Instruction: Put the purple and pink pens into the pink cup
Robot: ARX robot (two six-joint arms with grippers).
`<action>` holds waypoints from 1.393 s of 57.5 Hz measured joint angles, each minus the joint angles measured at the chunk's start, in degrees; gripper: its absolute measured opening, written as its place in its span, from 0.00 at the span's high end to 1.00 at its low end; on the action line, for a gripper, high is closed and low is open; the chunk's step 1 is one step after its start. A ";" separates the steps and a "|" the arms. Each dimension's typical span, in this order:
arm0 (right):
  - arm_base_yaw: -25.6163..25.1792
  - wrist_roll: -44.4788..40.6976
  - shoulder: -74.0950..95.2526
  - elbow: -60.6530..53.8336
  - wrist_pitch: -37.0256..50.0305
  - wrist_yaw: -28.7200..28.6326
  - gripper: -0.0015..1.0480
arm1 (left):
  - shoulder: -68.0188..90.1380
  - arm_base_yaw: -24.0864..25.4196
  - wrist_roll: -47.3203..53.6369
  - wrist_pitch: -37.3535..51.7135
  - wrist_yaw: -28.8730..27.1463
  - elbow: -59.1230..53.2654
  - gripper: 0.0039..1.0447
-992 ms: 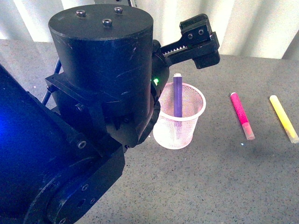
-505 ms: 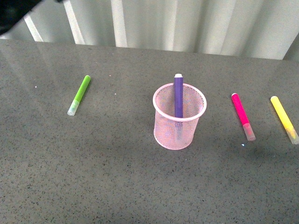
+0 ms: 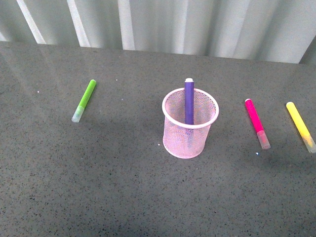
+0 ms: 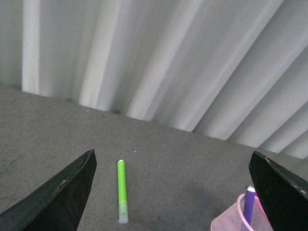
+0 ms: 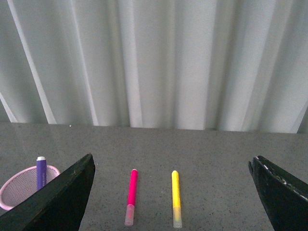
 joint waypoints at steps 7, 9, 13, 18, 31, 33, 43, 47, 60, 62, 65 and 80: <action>0.00 0.00 0.00 0.00 0.00 0.00 0.07 | -1.01 0.70 10.47 5.05 -12.50 -4.98 0.27; 0.00 0.00 0.00 0.00 0.00 0.00 0.07 | -1.07 0.50 13.29 7.72 -13.46 -7.28 0.36; 0.00 0.00 0.00 0.00 0.00 0.02 0.07 | -4.68 -1.84 15.76 5.46 -16.20 -10.56 0.54; 0.00 0.00 0.00 0.00 0.00 0.00 0.07 | -9.90 -4.28 16.68 2.08 -18.53 -11.93 0.71; 0.00 0.00 0.00 0.00 0.00 0.00 0.07 | -20.46 -8.48 17.31 -6.14 -22.67 -14.10 0.97; 0.00 0.00 0.00 0.00 0.00 0.00 0.07 | -22.21 -9.05 17.40 -7.54 -23.19 -14.38 0.97; 0.00 0.00 0.00 0.00 0.00 0.02 0.07 | -30.29 -11.58 17.57 -14.49 -25.64 -14.53 0.97; 0.00 0.00 0.00 0.00 0.00 0.00 0.07 | -33.44 -14.21 17.57 -17.31 -28.83 -14.53 0.97; 0.00 0.00 0.00 0.00 0.00 0.02 0.07 | -42.01 -17.99 17.59 -25.16 -31.69 -14.58 0.97; 0.00 0.00 0.00 0.00 0.00 0.02 0.07 | -43.23 -17.99 17.59 -26.29 -31.74 -14.58 0.97; 0.00 0.00 0.00 0.00 0.00 0.02 0.07 | -44.39 -18.01 17.59 -27.43 -31.74 -14.58 0.97; 0.00 0.00 0.00 0.00 0.00 0.02 0.07 | -51.21 -18.01 17.59 -33.99 -31.76 -14.58 0.97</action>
